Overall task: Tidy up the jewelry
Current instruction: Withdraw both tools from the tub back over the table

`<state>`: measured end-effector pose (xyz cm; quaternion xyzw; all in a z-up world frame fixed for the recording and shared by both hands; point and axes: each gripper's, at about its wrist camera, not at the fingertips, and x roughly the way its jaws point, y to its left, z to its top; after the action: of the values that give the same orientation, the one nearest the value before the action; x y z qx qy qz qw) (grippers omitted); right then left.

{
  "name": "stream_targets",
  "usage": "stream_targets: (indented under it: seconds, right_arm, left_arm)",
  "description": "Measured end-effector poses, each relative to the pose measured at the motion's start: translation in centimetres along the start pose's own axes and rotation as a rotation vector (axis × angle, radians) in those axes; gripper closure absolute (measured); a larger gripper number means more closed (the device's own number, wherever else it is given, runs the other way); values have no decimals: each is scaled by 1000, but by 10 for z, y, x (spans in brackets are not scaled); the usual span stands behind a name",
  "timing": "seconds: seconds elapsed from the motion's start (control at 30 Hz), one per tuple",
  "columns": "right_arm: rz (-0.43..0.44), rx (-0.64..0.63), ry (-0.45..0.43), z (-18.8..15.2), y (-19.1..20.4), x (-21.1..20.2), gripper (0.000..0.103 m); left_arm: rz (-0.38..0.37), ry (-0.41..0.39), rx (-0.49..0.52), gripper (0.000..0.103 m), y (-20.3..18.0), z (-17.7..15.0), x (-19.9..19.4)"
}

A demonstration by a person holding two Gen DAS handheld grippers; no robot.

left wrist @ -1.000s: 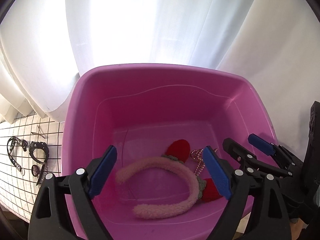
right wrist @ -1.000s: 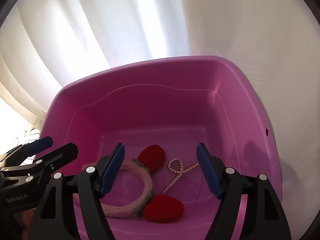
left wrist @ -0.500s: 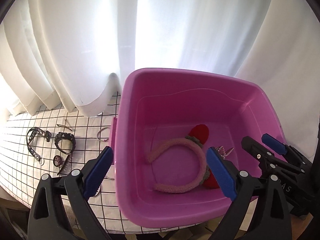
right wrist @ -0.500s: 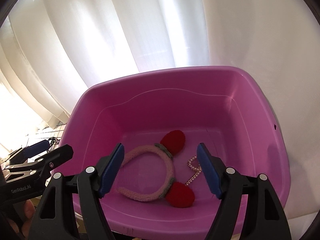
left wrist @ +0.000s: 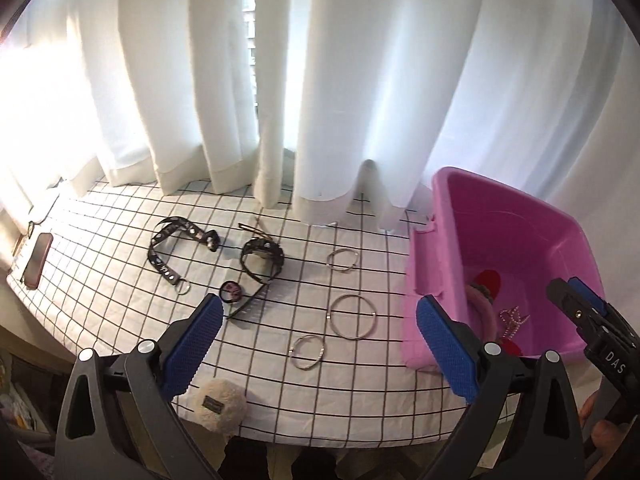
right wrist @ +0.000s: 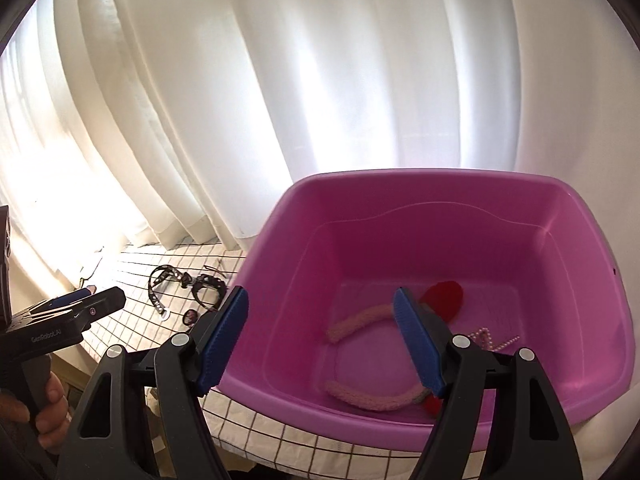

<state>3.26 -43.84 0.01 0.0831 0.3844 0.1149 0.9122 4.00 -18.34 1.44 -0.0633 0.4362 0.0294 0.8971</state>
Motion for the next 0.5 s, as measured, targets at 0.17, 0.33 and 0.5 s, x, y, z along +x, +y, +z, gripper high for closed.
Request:
stream_targets:
  seconds: [0.17, 0.33, 0.5]
  right_arm:
    - [46, -21, 13, -7, 46, 7, 31]
    - [22, -38, 26, -27, 100, 14, 31]
    - [-35, 15, 58, -46, 157, 32, 31]
  left_arm:
    - [99, 2, -69, 7, 82, -9, -2]
    - [123, 32, -117, 7, 159, -15, 12]
    - [102, 57, -89, 7, 223, -16, 24]
